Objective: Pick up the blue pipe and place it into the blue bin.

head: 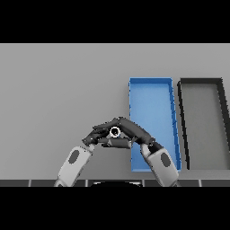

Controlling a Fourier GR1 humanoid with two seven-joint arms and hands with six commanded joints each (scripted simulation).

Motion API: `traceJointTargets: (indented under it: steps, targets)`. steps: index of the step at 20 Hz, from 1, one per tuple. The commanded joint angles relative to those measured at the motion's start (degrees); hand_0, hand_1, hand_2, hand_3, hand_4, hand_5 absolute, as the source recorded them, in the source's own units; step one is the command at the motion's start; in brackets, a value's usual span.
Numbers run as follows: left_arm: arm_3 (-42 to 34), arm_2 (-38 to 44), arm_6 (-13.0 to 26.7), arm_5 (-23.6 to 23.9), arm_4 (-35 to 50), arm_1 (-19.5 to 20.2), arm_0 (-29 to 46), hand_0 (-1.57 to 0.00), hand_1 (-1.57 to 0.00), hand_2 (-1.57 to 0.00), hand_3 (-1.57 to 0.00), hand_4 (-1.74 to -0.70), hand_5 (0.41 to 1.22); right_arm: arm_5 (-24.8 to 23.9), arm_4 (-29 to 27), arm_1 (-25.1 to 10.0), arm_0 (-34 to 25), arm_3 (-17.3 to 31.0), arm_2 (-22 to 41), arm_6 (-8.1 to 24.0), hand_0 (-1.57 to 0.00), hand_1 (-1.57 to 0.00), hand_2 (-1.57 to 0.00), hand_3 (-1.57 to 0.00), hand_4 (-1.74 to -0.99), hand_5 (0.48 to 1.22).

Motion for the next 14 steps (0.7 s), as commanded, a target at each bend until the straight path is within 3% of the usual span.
traceJointTargets:
  steps: [1, 3, 5, 6, 7, 10, 13, 14]
  targets:
    - [0.24, 0.24, 0.4, 0.15, -0.79, 0.21, -0.18, -1.45, -1.37, -1.34, -1.05, -1.63, 1.221, -0.27, 0.71, 0.11, -0.17, 0.15, -0.46, -0.31, -1.55, -1.55, -1.55, -1.55, -1.496, 1.197]
    - [0.13, -0.15, -0.27, -1.06, -2.13, 0.95, 0.22, -0.94, -0.88, -0.85, -0.67, -1.41, 1.221, -0.38, 1.87, 1.67, -0.64, 0.12, -0.14, 2.12, -1.56, -1.56, -1.56, -1.56, -1.497, 1.206]
    - [0.71, 0.31, -0.62, -3.61, -2.4, 1.39, -0.14, -0.6, -0.56, -0.55, -0.43, -1.25, 1.221, -0.39, 2.8, 2.7, -0.18, -0.22, -0.27, 2.71, -1.56, -1.56, -1.56, -1.56, -1.498, 1.211]
    - [0.81, 0.48, 0.12, -4.51, -3.03, 1.79, -0.23, -0.48, -0.45, -0.44, -0.34, -1.19, 1.148, 0.09, 3.36, 2.73, 0.29, -0.17, -0.39, 1.55, -1.57, -1.57, -1.57, -1.56, -1.498, 1.213]
    - [0.78, 0.71, 1.0, -4.74, -2.97, 1.69, -0.25, -0.38, -0.36, -0.35, -0.27, -1.13, 1.063, 0.37, 3.48, 3.27, -0.32, 0.16, -0.85, 2.14, -1.57, -1.57, -1.57, -1.56, -1.498, 1.215]
    - [0.82, 1.15, 5.89, -4.67, -2.69, 1.77, -0.39, -0.2, -0.18, -0.18, -0.14, -1.03, 0.848, 0.97, 4.19, 3.74, 0.57, -0.29, -1.54, -1.08, -1.57, -1.57, -1.57, -1.57, -1.499, 1.218]
    - [1.03, 1.08, 6.01, -4.52, -3.03, 2.0, 0.26, -0.1, -0.09, -0.09, -0.07, -0.98, 0.682, 0.76, 6.0, 4.77, -0.13, 0.05, -1.58, -1.52, -1.57, -1.57, -1.57, -1.57, -1.499, 1.219]
    - [0.97, 1.26, 7.9, -4.42, -2.36, 1.43, 0.29, -0.08, -0.07, -0.07, -0.06, -0.97, 0.642, 1.04, 5.76, 5.32, -0.42, 0.35, -1.87, -1.44, -1.57, -1.57, -1.57, -1.57, -1.499, 1.22]
